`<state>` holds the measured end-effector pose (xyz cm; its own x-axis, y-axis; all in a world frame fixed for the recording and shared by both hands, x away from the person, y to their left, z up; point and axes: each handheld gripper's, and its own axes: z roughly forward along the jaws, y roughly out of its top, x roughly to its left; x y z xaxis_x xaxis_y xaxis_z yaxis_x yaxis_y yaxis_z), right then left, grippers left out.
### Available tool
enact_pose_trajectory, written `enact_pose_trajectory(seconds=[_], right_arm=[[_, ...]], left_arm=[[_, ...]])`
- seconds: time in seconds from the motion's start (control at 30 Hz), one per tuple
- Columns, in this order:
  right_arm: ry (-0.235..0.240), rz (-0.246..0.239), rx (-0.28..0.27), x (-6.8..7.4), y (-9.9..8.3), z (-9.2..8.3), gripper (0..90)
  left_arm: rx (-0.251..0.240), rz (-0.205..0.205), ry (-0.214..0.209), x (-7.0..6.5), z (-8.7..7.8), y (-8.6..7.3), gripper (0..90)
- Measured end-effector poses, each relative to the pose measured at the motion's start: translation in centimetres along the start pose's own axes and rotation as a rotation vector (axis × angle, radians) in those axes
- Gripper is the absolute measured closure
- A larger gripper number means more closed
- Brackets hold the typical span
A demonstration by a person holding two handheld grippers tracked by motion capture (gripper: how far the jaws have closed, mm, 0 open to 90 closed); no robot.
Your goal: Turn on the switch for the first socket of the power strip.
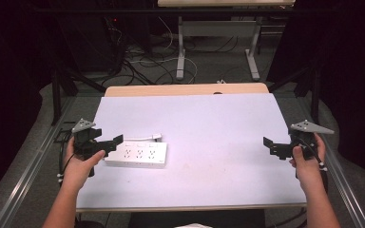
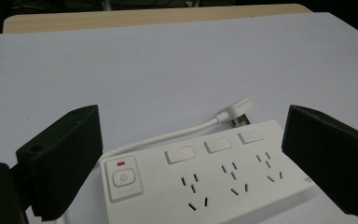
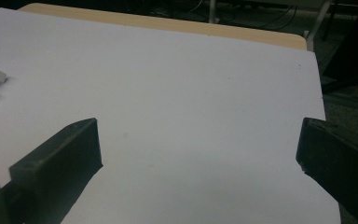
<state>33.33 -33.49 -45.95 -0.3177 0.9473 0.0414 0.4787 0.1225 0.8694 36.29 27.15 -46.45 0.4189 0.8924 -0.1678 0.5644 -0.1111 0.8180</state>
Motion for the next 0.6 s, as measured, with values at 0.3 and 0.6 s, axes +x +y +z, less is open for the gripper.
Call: enact_pose_trajectory(seconds=[0.3, 0.6], right_arm=[[0.010, -0.015, 0.024, 0.2, -0.2, 0.3, 0.0], [0.019, -0.027, 0.032, 0.7, -0.4, 0.7, 0.0]], left_arm=[[0.007, -0.016, -0.010, 0.4, -0.1, 1.1, 14.0], [0.032, -0.024, 0.026, 0.7, -0.3, 2.0, 20.0]])
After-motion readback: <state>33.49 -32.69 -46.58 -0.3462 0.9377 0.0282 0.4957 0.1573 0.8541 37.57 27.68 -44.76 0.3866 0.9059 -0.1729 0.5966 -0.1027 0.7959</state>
